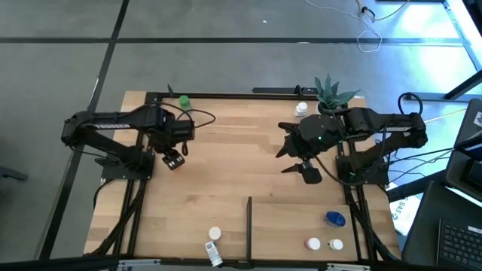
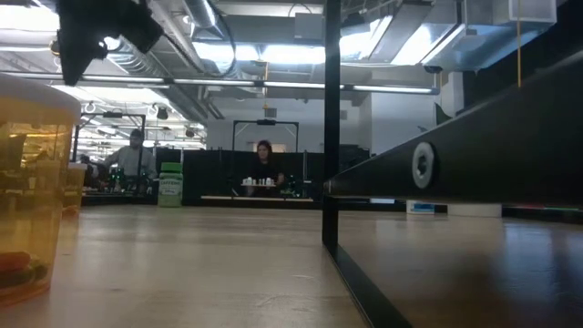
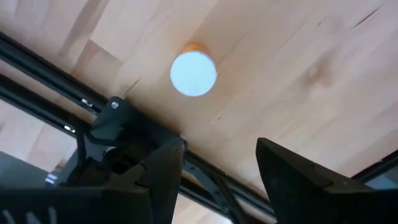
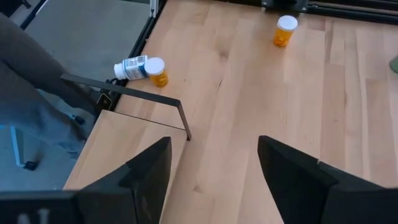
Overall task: Pick and place medicine bottles onto shelf by color
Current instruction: Put the middle orange pill bottle onto the shelf
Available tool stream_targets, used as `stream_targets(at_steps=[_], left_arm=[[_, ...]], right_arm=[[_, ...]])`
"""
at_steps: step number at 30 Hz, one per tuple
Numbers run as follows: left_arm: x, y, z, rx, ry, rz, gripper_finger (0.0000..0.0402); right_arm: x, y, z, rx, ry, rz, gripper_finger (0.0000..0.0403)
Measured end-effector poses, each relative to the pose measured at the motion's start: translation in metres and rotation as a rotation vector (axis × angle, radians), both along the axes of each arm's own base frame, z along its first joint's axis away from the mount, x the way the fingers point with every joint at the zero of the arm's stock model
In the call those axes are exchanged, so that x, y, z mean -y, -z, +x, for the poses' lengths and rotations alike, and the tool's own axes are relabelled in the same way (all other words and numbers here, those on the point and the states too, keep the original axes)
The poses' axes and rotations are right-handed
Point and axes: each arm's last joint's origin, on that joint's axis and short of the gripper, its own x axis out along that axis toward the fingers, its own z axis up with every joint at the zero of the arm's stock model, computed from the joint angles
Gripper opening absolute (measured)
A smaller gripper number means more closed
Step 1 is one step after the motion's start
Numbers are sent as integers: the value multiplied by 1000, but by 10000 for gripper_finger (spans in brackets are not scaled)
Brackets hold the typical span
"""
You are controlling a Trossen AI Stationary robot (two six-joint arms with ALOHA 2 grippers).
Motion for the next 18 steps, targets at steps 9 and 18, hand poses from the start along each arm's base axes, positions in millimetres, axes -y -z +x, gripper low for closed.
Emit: stream_targets(at_steps=[9,18], left_arm=[[-2,24,5,12,61,46,198],[-2,25,6,22,29,57,198]], right_arm=[[0,0,0,0,0,0,241],[0,0,0,0,-1,-1,241]])
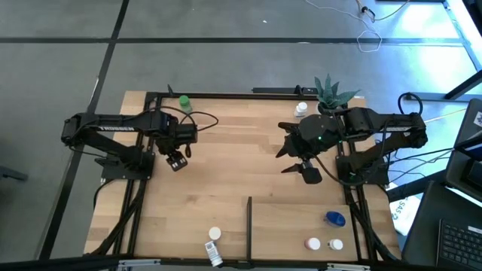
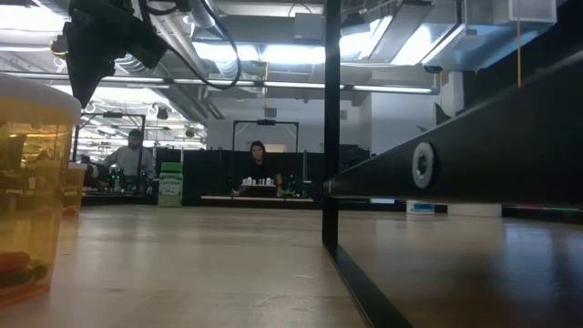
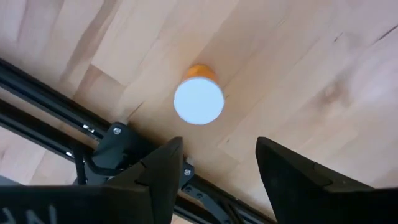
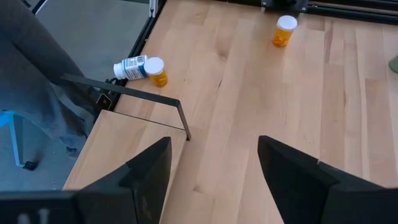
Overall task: Pick and place medicine bottles onto shelf by color
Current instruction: Put the middle orange pill bottle onto the shelf
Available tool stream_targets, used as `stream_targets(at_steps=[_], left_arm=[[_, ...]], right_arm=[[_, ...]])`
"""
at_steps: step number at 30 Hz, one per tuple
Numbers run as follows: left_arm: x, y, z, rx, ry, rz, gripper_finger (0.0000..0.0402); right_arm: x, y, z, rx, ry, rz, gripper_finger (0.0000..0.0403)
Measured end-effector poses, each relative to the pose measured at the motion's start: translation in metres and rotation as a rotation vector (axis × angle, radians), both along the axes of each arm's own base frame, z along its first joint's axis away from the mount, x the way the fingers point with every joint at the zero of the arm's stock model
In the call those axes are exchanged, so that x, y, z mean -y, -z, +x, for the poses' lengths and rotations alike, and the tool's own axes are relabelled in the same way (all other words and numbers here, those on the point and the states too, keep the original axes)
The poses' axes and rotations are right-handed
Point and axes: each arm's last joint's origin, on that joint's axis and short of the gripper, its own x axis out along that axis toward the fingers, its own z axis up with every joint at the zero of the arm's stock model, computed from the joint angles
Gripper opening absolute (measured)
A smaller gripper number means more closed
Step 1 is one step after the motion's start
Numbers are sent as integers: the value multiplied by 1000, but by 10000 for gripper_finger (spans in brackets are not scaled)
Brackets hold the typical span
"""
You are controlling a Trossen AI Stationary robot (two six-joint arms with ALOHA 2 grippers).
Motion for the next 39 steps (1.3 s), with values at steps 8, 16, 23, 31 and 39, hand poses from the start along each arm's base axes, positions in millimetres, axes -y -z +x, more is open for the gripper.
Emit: stream_targets(at_steps=[8,16,23,31,39], left_arm=[[0,0,1,13,4,6,198],[0,0,1,7,35,7,206],[4,-1,-7,-43,12,2,245],[24,-14,-26,8,-95,71,259],[49,0,-35,63,-216,71,259]], right_arm=[[0,0,0,0,2,1,241],[0,0,0,0,1,0,241],[0,0,0,0,2,1,241],[0,0,0,-1,0,-1,241],[0,0,0,-1,1,1,241]])
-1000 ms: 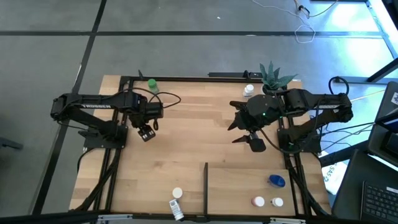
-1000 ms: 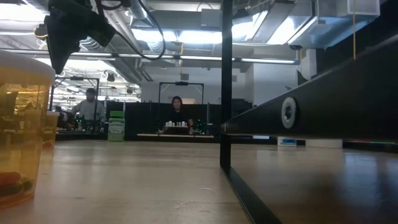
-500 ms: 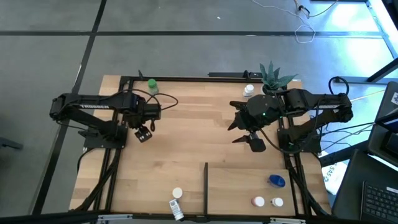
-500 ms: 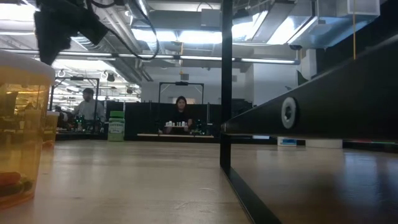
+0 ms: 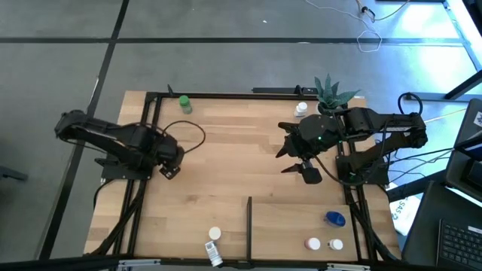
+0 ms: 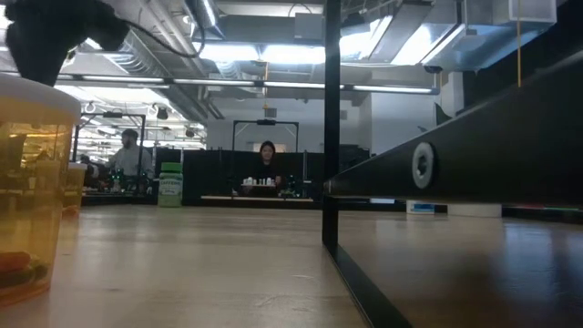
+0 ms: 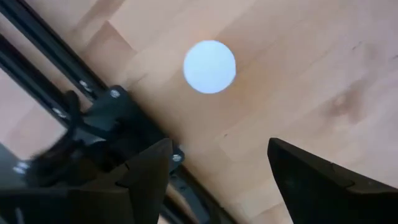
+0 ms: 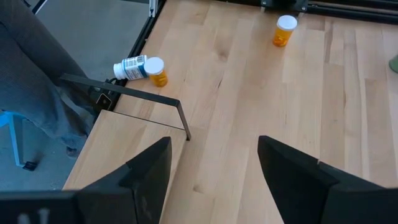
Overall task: Pick and place medicine bottles onto shelf by color
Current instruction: Put the middle orange pill bottle onto the shelf
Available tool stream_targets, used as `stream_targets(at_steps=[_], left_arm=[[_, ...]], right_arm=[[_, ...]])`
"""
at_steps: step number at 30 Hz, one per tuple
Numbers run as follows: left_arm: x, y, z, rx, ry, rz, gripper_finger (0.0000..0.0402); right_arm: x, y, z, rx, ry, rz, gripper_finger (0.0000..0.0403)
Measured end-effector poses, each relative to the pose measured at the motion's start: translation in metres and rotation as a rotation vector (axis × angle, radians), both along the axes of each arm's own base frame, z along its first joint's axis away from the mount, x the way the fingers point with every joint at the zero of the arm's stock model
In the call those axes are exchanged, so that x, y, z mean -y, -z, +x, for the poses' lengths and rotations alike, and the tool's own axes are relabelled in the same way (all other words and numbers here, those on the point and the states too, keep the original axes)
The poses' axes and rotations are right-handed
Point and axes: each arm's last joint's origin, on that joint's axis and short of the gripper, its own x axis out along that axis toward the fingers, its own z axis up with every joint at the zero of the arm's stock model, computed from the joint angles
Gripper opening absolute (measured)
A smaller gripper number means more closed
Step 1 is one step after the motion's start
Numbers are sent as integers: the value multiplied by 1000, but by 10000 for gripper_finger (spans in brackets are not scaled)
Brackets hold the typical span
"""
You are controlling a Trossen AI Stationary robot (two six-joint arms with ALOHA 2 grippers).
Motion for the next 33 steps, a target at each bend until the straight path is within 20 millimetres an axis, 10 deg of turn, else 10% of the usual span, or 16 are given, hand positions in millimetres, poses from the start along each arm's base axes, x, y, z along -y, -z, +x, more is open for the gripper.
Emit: stream_targets(at_steps=[33], left_arm=[[7,116,-6,108,-145,66,261]], right_arm=[[0,0,0,1,-1,0,241]])
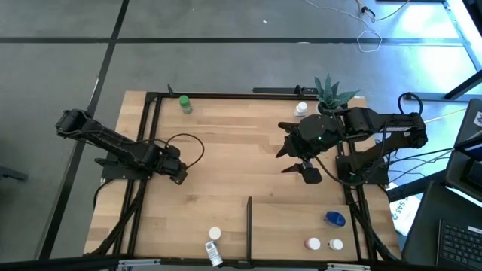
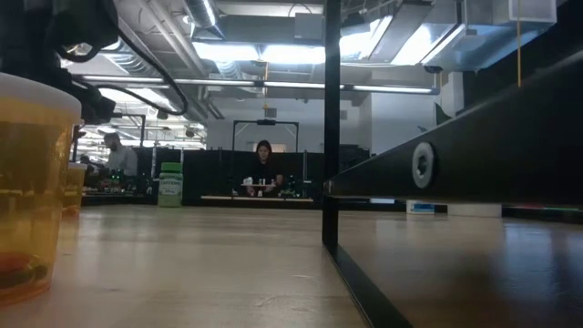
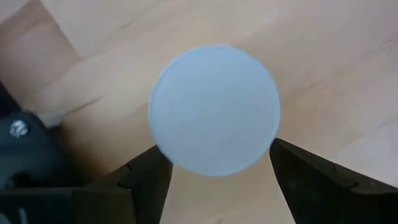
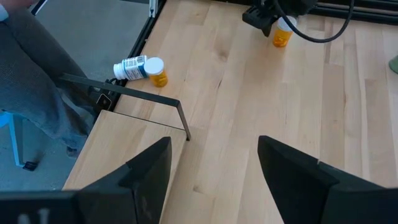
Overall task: Pick and place medicine bottles onto shelf by color
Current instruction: Put the middle orange pill bottle onto the shelf
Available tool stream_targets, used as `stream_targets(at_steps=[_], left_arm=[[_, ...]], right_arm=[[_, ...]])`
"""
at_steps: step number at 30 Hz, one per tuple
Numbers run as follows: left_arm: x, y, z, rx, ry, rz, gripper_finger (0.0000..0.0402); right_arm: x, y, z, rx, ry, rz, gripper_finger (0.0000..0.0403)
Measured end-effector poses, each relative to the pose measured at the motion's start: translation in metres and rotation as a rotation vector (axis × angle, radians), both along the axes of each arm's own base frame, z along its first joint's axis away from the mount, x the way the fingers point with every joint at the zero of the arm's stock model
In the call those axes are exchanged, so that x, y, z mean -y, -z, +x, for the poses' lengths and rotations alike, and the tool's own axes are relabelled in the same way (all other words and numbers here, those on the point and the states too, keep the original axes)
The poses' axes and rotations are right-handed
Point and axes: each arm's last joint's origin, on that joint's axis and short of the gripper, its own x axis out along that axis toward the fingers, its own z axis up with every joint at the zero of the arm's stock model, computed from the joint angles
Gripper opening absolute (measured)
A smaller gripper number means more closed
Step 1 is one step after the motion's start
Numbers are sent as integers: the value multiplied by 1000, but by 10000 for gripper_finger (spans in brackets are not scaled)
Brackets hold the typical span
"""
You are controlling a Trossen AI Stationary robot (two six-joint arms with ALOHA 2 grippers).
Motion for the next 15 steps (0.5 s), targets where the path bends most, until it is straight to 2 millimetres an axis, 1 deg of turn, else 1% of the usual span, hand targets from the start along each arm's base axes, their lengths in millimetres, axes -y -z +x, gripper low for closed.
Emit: stream_targets(at_steps=[6,15], left_arm=[[-1,4,2,40,30,58,261],[-4,3,5,74,75,181,261]], right_arm=[[0,0,0,0,0,0,241],[0,0,0,0,0,0,241]])
